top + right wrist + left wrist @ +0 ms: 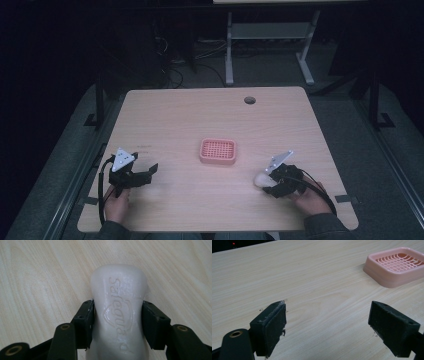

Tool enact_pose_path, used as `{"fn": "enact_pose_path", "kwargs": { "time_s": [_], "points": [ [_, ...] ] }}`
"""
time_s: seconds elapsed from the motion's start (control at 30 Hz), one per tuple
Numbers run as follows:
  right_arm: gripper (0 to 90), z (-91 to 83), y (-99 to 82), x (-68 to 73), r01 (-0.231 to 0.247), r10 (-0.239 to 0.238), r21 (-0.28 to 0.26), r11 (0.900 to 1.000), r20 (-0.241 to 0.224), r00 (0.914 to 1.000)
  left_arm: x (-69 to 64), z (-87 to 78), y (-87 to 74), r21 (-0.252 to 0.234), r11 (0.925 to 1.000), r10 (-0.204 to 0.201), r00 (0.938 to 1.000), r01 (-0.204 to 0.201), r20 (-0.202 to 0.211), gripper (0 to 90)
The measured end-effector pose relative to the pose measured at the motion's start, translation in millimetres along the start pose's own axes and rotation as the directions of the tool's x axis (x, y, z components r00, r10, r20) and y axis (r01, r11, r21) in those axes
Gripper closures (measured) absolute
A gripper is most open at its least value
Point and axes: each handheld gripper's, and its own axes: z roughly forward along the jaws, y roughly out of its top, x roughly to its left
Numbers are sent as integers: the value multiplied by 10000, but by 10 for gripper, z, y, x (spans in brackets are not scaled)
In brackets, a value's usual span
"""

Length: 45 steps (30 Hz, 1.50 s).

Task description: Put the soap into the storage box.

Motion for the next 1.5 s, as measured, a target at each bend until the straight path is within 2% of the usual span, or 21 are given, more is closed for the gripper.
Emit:
{"fn": "enact_pose_path", "kwargs": {
  "time_s": [0.3, 0.47, 0.67, 0.7, 0.77, 1.33, 1.5],
  "points": [
    [483, -8, 1, 11, 112, -112, 6, 9999, 61, 9999, 5, -3, 0, -30, 10000, -4, 10000, 4, 6, 144],
    [484, -20, -22, -3, -150, 149, -117, 9998, -132, 9998, 4, 0, -1, -30, 10000, 3, 10000, -3, 13, 144],
    [485, -27, -23, 0, -169, 167, -148, 9997, -143, 9998, 5, 1, 0, -41, 10000, 1, 10000, -1, 4, 144],
    [485, -26, -22, -4, -69, 67, -195, 9998, -110, 9999, 6, -1, 0, -36, 10000, 6, 10000, -6, 3, 144],
    [485, -48, -10, 13, -180, 176, -215, 9996, -150, 9997, 7, -2, 0, -39, 10000, 9, 10000, -9, 8, 144],
    [486, -203, 16, 49, -117, 106, -884, 9960, -136, 9999, 3, -1, 0, 1, 10000, 14, 10000, -14, -2, 144],
    [487, -181, 21, 50, -96, 86, -746, 9972, -125, 9999, 3, -3, 0, -42, 10000, -1, 10000, 1, -1, 144]
  ]
}}
